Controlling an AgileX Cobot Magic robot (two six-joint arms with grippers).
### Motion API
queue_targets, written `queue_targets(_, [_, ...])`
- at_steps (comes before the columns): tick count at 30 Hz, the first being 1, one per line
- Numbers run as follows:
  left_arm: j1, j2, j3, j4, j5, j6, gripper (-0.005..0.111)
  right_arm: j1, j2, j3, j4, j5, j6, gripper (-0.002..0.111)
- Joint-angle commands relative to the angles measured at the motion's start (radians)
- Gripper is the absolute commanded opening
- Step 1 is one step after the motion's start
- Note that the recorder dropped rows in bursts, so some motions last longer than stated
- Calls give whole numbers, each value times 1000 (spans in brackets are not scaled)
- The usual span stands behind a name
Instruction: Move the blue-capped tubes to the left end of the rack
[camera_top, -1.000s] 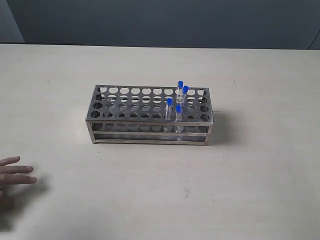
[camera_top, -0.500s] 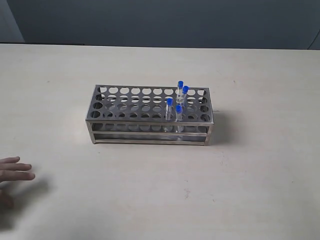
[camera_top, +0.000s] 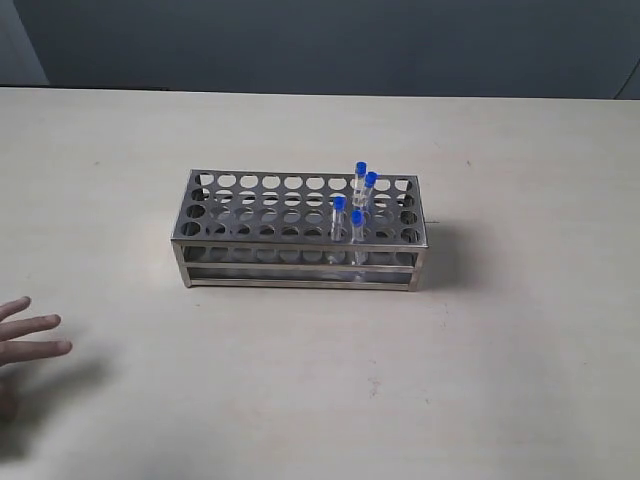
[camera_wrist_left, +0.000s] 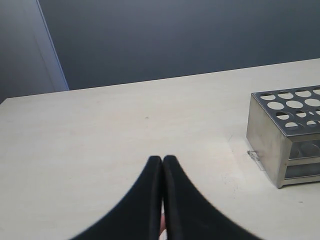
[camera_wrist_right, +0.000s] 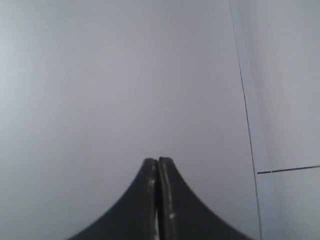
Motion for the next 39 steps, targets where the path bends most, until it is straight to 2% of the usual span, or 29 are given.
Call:
queue_targets(1, [-4, 3, -5, -5, -6, -1, 1, 26, 295, -267, -131, 253, 61, -1])
queue_targets(5, [-4, 3, -5, -5, -6, -1, 1, 192, 410, -211, -134, 246, -14, -1])
queue_targets(6, [-4, 3, -5, -5, -6, -1, 1, 297, 467, -128, -137, 171, -72, -1])
queue_targets(8, [-4, 3, -5, -5, -6, -1, 1, 438, 592, 8, -187, 1, -90, -1])
queue_targets(10, [-4, 3, -5, -5, -6, -1, 1, 489, 754, 85, -189, -165, -90, -1])
queue_targets(12, [-4, 3, -5, -5, -6, -1, 1, 495, 884, 83, -183, -234, -88, 2])
queue_targets(13, [-4, 3, -5, -5, -6, -1, 1, 495, 927, 80, -180, -257, -85, 8])
queue_targets(16, [-4, 3, -5, -5, -6, -1, 1, 495, 1024, 74, -202, -264, 0, 42])
queue_targets(18, [-4, 3, -5, -5, -6, -1, 1, 495, 1062, 74, -262, -301, 57, 51])
queue_targets(22, [-4, 3, -5, -5, -6, -1, 1, 495, 1156, 74, -319, -477, 133, 51])
queue_targets(29, [-4, 3, -5, -5, -6, -1, 1, 495, 1206, 74, -426, -592, 152, 51])
queue_targets(39, [-4, 3, -5, -5, -6, -1, 1, 495, 1269, 72, -428, -673, 152, 51])
